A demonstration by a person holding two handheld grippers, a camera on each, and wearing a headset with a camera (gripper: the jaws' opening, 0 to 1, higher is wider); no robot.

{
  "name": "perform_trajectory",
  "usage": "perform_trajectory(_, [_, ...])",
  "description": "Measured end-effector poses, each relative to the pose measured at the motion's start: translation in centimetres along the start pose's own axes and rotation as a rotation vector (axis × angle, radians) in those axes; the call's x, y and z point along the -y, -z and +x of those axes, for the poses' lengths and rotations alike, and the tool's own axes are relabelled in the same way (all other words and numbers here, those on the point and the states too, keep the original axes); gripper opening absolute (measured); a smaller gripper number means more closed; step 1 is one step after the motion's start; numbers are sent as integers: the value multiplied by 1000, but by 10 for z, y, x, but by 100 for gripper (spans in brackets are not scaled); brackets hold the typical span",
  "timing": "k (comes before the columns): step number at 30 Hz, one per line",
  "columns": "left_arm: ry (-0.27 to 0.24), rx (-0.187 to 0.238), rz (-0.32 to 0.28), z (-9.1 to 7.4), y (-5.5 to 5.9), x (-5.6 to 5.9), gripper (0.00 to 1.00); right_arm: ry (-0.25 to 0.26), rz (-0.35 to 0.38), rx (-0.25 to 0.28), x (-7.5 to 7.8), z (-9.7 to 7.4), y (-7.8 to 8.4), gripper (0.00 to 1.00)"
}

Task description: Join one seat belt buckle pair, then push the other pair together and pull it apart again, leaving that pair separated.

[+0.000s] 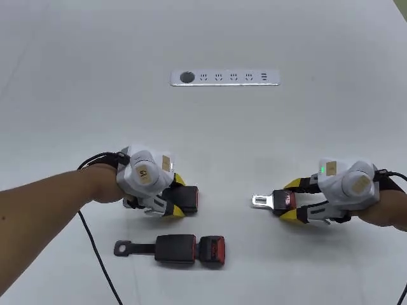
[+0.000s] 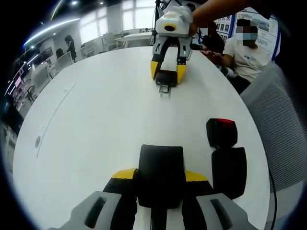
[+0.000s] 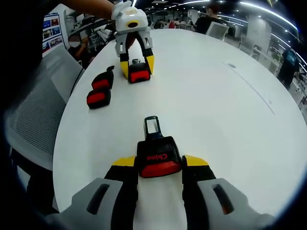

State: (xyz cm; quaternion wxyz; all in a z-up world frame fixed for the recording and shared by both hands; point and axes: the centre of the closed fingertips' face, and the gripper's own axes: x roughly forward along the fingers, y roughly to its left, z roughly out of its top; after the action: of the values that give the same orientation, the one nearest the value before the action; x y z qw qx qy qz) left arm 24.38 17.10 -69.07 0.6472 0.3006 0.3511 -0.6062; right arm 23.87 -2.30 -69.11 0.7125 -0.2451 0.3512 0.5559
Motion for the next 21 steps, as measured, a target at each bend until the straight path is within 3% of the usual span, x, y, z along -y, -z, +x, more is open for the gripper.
perform_trajectory(21, [-9, -18, -6, 1, 0, 1, 36, -21, -38, -30, 0, 1, 4, 35])
